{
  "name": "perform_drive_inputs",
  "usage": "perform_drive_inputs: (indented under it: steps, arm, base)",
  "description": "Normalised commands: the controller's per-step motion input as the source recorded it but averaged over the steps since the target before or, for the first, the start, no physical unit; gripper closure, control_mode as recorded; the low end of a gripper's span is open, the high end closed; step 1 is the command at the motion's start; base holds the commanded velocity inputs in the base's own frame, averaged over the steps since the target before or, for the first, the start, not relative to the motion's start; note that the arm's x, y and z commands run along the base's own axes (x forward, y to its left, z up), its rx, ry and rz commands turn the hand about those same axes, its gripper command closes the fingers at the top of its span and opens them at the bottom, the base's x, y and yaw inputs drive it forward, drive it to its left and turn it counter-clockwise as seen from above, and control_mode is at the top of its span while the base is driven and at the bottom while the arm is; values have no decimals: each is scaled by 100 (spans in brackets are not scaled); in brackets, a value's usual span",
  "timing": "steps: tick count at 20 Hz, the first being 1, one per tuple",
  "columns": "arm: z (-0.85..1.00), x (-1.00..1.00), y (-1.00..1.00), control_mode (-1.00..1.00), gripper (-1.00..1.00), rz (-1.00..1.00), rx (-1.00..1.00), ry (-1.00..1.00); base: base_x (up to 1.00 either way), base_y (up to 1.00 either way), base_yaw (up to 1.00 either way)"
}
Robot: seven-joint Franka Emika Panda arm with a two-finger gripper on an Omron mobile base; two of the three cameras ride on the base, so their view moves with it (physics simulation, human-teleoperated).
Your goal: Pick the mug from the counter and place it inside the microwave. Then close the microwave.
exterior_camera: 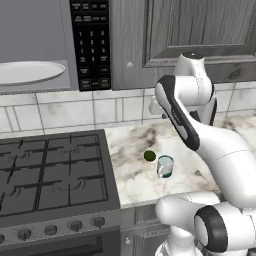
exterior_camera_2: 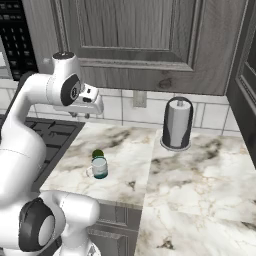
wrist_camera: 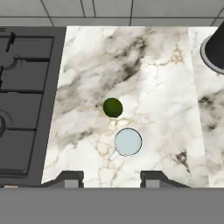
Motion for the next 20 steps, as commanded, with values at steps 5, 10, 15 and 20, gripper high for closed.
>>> perform_drive_inputs:
  steps: [5,10,15,20]
  arm:
    - [-1,-27,0,-100,-100,-2,0,0]
    - [-14,-42,0,-100,-100,-9,0,2]
    - [-15,-28,0,-100,-100,-17,0,6]
    - [-10,-2,0,-100,-100,-25,0,6]
  base:
    - [0,0,0]
    - [0,0,0]
    - [0,0,0]
    - [0,0,0]
